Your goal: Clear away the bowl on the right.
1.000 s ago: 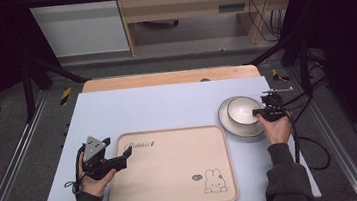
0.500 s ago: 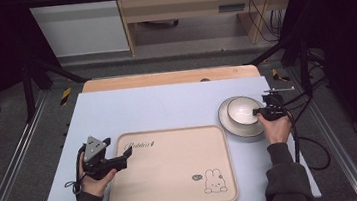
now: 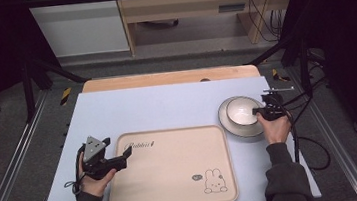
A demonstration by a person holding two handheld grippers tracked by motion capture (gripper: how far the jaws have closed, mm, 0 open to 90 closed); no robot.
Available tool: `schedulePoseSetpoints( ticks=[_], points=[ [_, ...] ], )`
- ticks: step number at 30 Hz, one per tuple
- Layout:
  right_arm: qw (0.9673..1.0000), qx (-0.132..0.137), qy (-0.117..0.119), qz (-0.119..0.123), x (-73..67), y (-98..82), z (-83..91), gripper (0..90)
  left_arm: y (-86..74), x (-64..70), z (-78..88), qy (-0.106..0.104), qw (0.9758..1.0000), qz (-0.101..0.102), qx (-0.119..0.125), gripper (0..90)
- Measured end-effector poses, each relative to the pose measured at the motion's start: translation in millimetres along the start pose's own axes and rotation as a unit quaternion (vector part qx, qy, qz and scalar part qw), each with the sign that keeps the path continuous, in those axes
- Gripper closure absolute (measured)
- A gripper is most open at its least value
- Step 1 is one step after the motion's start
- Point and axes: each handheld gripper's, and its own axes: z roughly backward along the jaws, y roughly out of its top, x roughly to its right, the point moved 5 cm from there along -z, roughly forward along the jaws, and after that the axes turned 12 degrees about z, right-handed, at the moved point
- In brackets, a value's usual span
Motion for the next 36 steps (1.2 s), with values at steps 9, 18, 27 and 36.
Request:
schedulePoseSetpoints(
  ticks=[9,18,27,36],
  points=[
    [0.9999,0.011,-0.006,0.009,-3.8,3.0,6.3,82.5,-0.1,0.6,0.0,-0.001,1.0,0.0,0.0,15.4],
    [0.9998,0.02,0.004,0.001,-5.3,5.1,12.5,82.4,0.0,1.0,-0.1,-0.002,1.0,0.001,0.001,15.5],
    [0.9992,0.038,0.012,0.004,-8.4,9.2,25.7,82.4,0.2,1.4,0.0,-0.004,1.0,0.0,0.001,15.4],
    [0.9981,0.054,0.025,0.014,-19.1,14.1,40.9,82.4,1.1,2.8,-0.2,-0.006,1.0,-0.001,0.001,15.5]
  ],
)
